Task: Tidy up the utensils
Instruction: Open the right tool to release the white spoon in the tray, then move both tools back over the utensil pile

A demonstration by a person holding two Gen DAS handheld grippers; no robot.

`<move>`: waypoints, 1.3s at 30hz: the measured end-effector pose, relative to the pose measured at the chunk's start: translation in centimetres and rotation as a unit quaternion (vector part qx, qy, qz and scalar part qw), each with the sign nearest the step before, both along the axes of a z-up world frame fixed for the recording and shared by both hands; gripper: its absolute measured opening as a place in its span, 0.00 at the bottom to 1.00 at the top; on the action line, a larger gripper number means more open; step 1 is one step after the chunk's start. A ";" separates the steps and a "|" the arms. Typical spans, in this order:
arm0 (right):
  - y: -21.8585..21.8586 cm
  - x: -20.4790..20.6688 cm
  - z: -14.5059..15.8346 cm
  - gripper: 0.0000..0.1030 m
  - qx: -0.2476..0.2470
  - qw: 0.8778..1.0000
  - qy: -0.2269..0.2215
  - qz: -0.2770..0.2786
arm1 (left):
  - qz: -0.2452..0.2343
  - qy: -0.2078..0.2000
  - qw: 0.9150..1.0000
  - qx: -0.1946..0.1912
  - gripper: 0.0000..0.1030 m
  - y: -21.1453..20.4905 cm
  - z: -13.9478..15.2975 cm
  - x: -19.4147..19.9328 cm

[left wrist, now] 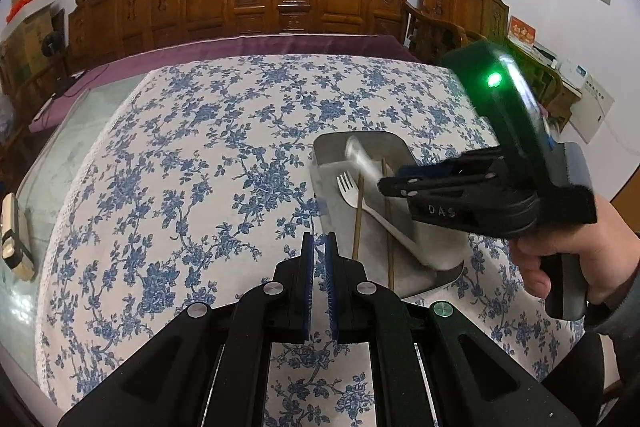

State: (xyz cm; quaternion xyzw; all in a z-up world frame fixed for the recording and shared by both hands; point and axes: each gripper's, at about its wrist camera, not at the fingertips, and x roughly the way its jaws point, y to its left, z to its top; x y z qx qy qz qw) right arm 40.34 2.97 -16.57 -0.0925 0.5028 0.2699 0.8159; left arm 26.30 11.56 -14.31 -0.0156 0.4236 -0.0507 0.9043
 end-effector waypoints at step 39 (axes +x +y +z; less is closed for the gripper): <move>-31.2 -11.6 0.1 0.32 0.042 0.982 -0.067 -0.169 | -0.139 0.012 0.990 0.003 0.25 -19.8 -2.8 2.2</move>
